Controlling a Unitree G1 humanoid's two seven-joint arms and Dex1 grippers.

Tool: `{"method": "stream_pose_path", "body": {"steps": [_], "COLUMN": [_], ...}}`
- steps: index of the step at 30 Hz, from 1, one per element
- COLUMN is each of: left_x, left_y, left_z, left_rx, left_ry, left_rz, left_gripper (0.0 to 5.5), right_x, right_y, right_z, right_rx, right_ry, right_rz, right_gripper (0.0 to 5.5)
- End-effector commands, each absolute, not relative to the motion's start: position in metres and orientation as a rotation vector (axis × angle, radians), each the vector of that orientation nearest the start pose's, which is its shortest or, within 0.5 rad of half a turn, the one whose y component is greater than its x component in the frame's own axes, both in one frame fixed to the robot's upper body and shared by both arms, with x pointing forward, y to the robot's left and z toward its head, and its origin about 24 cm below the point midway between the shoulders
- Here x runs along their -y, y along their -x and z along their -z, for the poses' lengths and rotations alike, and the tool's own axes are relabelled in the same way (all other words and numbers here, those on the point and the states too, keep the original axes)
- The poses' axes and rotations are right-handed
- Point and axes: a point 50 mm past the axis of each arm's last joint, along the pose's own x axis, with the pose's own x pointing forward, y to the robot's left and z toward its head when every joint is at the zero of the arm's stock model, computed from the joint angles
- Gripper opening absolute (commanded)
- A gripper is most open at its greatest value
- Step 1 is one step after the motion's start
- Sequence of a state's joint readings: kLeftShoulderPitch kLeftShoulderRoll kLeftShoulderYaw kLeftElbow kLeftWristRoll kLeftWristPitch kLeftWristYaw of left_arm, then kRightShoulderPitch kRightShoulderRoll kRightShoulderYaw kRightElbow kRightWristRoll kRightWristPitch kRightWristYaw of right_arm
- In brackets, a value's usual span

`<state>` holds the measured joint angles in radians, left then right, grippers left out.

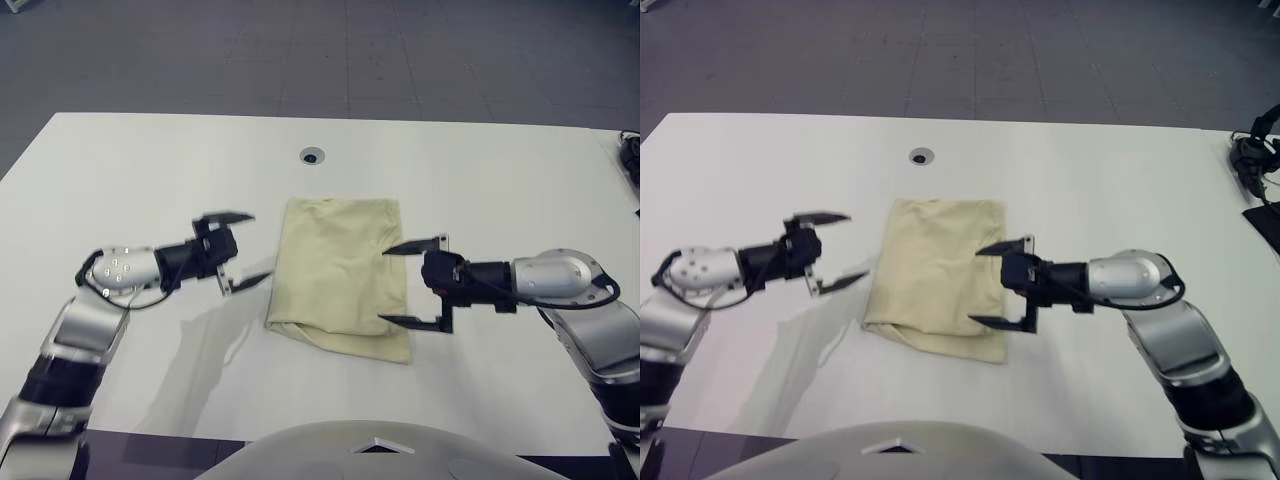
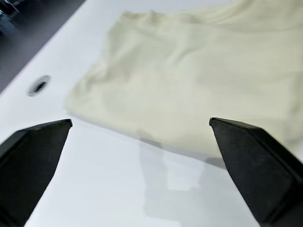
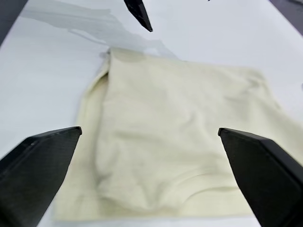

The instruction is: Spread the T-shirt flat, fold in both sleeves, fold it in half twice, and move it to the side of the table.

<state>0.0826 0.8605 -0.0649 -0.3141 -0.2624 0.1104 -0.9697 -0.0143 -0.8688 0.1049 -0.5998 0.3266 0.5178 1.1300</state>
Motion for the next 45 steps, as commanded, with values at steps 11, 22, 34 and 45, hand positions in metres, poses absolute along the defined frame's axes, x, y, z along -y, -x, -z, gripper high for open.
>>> {"method": "stream_pose_path", "body": {"steps": [11,22,34,45], "left_x": [-0.177,-0.167,-0.161,-0.156], "left_y": [-0.138,-0.160,-0.156,-0.156], "left_z": [-0.095,-0.073,-0.065,-0.065], "left_rx": [-0.326,-0.314,-0.336,-0.332], "left_ry": [-1.155,-1.217,-1.183,-1.155], "left_rz": [1.265,1.215,1.257,1.298], "left_gripper": [5.40,4.29,2.07,0.10], "right_x": [0.165,0.168,0.166,0.160], "right_y": [-0.141,-0.141,-0.143,-0.162], "right_z": [-0.128,-0.108,-0.093,-0.077], "right_rx": [-0.390,-0.342,-0.273,-0.201], "right_ry": [0.855,0.982,1.080,1.157], "right_rz": [-1.480,-1.446,-1.429,-1.388], "right_gripper": [5.38,5.40,4.06,2.17]}}
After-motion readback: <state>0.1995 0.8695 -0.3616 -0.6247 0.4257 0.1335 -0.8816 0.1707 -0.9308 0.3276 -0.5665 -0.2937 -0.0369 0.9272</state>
